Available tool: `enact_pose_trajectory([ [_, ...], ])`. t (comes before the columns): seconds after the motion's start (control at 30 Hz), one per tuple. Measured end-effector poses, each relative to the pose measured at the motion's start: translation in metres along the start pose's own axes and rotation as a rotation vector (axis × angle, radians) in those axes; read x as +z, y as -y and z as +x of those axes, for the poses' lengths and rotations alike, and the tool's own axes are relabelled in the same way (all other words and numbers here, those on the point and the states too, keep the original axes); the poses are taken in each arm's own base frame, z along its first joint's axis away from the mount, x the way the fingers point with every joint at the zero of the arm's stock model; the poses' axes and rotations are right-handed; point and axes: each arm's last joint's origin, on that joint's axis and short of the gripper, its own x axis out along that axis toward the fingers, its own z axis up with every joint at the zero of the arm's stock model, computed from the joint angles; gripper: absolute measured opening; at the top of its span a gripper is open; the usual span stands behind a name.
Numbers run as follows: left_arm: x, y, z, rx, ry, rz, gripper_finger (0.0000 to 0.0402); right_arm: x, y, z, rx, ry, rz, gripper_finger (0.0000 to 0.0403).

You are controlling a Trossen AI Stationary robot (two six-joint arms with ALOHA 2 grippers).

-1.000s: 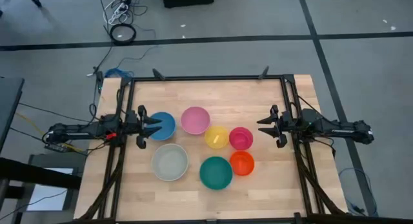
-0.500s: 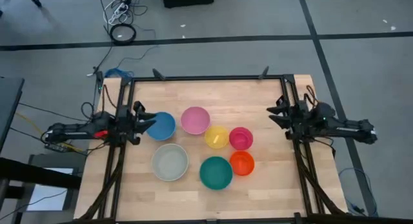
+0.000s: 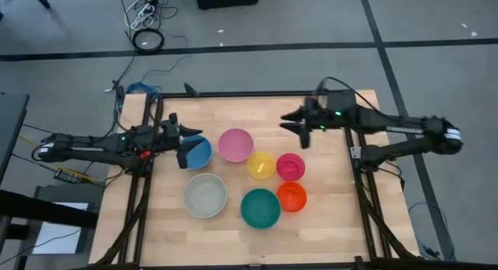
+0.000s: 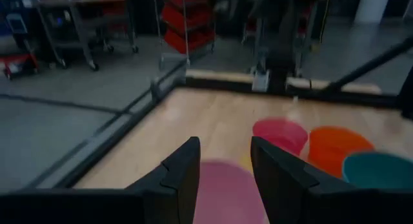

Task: Nest bowls inside each other
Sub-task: Stack the blue bowl on top of the gray bowl

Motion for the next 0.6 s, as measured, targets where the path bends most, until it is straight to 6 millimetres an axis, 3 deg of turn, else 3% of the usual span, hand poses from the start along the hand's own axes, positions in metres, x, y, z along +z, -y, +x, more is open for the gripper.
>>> enact_pose_trajectory([
  [0.3, 0.007, 0.005, 0.014, -0.006, 0.089, -0.075, 0.0147, 0.023, -0.003, 0.056, 0.07, 0.053, 0.1, 0.0144],
  [0.47, 0.005, 0.004, 0.016, 0.021, 0.073, -0.079, 0.0147, 0.028, -0.012, 0.072, 0.265, 0.121, 0.062, 0.0144],
  [0.6, 0.004, 0.004, 0.016, 0.02, 0.06, -0.118, 0.0147, 0.027, -0.013, 0.083, 0.275, 0.168, 0.069, 0.0144],
])
